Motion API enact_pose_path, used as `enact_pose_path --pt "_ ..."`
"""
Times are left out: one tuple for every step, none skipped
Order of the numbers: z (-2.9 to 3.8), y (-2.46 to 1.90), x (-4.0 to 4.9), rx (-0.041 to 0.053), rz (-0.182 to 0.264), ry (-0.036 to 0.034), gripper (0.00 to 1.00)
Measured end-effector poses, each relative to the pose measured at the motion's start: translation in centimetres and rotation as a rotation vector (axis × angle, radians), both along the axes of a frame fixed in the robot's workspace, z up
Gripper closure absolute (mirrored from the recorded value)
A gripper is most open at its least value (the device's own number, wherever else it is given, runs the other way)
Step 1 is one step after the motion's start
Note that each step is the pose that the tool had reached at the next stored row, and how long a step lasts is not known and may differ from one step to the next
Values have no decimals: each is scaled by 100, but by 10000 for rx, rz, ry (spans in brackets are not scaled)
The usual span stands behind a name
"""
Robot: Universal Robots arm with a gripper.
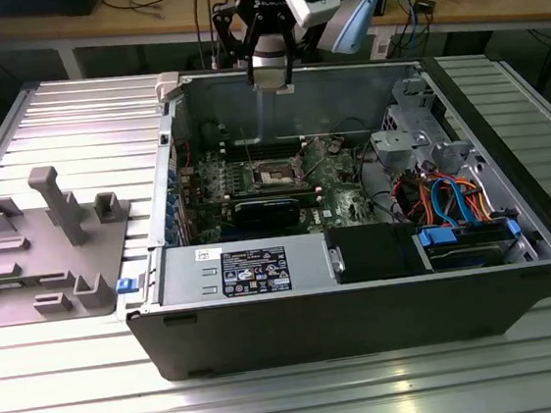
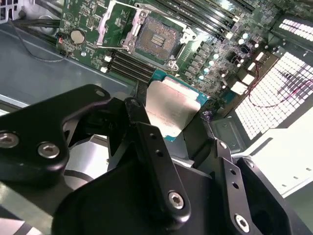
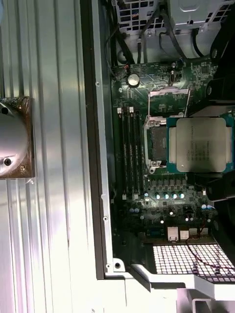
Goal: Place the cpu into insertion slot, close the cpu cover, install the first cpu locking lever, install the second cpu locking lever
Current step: 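Place the cpu into insertion slot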
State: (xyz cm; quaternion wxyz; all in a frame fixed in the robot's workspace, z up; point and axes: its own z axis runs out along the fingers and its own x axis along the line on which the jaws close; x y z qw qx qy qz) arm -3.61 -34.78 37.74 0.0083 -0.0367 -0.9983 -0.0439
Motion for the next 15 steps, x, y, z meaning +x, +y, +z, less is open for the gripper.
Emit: enact_pose_path --pt "-1 0 0 -1 -136 0 46" --pt "-3 0 0 -8 -420 -1 46" --pt "-5 0 2 -15 -641 -2 46" --pt "-6 0 6 -32 -791 -3 46" --pt "-6 0 6 -39 -884 -3 46" --pt "-6 0 7 -44 -963 -2 46" --pt "-7 0 7 -49 -1060 -2 46" --pt "-7 0 7 -50 -1122 -1 46" --pt "-8 0 7 -51 -1146 -2 46" --pt "-8 0 7 -50 -1149 -2 46" --pt "-8 0 7 -50 -1151 -2 46" --pt "-8 0 7 -51 -1153 -2 46" --pt "-8 0 7 -50 -1154 -2 46" --pt "-8 0 7 -50 -1155 -2 46" --pt "-8 0 7 -50 -1156 -1 46"
